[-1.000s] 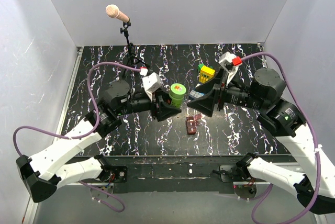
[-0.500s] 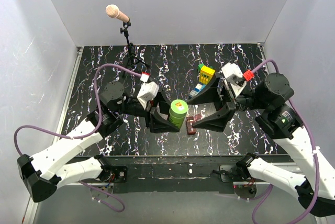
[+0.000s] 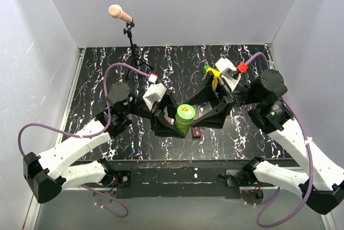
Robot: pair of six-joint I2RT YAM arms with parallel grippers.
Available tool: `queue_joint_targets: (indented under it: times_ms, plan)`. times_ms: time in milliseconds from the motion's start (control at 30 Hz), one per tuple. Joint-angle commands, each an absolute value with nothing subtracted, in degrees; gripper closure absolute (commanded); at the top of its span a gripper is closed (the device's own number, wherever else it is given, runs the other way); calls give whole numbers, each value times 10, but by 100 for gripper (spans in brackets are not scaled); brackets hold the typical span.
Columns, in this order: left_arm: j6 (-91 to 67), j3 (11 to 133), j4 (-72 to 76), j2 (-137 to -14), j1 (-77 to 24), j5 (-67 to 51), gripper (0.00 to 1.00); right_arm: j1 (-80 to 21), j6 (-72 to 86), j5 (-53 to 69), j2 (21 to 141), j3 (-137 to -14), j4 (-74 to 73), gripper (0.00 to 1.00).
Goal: Sort the pills into containers
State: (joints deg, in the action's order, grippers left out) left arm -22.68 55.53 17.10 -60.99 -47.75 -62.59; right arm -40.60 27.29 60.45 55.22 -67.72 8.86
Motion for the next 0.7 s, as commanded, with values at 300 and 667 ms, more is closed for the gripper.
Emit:
queue_joint_targets:
  times_ms: [300, 667]
  plan:
    - [-230, 568, 200, -621, -479, -627, 100, -407, 331, 637, 564, -664, 188, 44]
    - [-206, 577, 169, -613, -479, -599, 100, -407, 254, 617, 559, -679, 61, 53]
